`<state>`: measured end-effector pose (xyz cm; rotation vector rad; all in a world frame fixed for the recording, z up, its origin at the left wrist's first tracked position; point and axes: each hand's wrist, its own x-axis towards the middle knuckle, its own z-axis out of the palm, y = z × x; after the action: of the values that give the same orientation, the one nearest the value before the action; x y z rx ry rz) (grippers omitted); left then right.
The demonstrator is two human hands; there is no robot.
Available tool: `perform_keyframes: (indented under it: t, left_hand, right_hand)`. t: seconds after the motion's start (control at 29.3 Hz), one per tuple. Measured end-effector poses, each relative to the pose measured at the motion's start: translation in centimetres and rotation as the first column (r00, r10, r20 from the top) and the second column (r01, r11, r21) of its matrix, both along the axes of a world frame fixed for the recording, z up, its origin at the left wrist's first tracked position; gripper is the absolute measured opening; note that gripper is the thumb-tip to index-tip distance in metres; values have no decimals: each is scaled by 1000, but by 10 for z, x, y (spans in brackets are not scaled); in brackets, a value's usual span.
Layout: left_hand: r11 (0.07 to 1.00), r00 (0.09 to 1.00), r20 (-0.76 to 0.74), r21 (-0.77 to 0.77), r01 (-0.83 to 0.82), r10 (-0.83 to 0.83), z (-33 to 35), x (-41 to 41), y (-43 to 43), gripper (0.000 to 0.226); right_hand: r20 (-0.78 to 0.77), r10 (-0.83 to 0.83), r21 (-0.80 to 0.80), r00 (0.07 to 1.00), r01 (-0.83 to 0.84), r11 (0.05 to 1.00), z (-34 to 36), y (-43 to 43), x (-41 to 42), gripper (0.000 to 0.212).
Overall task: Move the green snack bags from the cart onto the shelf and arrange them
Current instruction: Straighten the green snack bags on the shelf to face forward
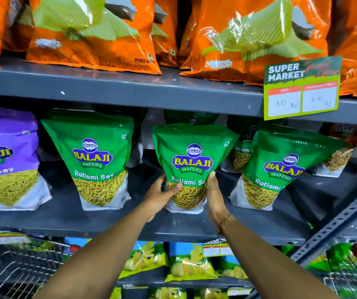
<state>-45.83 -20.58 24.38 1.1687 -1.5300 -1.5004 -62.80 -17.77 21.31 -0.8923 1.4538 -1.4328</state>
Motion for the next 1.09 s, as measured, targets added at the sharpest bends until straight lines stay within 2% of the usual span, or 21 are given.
perform_keyframes:
  t: [0.07,0.17,0.27,0.34,0.38,0.41,0.44,0.48,0.55,0.62,0.65,0.68,0.75,0.82,0.89,0.99,1.09]
  left_hand:
    - [1000,1000,-17,8,3,-3,-4,2,1,61]
    - [1000,1000,-12,-18,9,-9,-6,3,8,61]
    - [997,998,-56,-78,-8,4,-6,1,14,70]
    - [973,984,-38,-151,-177,173,-10,2,20,84]
    - [928,947,-19,-191,-319,322,-11,-3,30,83]
    - [851,879,2,-252,-461,477,-15,-2,40,73]
    - [778,816,55,-343,-526,576,-20,-2,51,62]
    - [744,799,109,-454,-490,592,-24,-2,63,53]
    - [747,880,194,-624,-230,433,-30,-20,88,44]
    - [708,917,311,-704,46,249,-34,-47,98,36]
    - [698,917,361,-701,146,171,-31,-69,100,35]
    - [709,913,389,-677,196,120,-27,-83,99,33]
    - [784,954,291,-607,128,70,-8,-122,91,28]
    - [895,995,74,-446,-21,60,22,-161,78,27]
    - [948,984,-127,-276,-157,126,54,-187,59,38]
    - [944,948,-263,-229,-240,177,85,-205,36,31]
    - [952,939,-298,-195,-237,173,98,-215,15,34]
  right_hand:
    - [-6,-6,-7,1000,6,1000,19,14,11,84]
    - [6,-20,-65,1000,20,998,42,28,24,68]
    - [23,-24,-5,999,24,1000,33,25,20,73]
    - [28,-90,35,996,89,995,36,30,23,69]
    - [8,-160,60,987,160,985,40,40,18,62]
    - [-18,-239,80,971,240,968,41,46,15,57]
    - [-35,-333,89,942,335,938,39,55,5,54]
    - [-41,-432,114,901,434,894,36,63,-6,54]
    - [-100,-603,165,791,611,774,34,79,-34,58]
    - [-147,-703,202,696,717,667,34,87,-58,55]
    - [-144,-749,166,647,762,626,40,91,-74,50]
    - [-144,-782,111,607,795,596,45,89,-81,46]
    - [-148,-814,-23,561,821,570,63,84,-107,37]
    - [-105,-788,-131,607,777,616,82,75,-136,36]
    - [-50,-706,-181,706,689,702,103,69,-157,35]
    - [-116,-562,-190,819,537,822,126,67,-181,39]
    - [-126,-455,-178,882,431,885,136,63,-200,43]
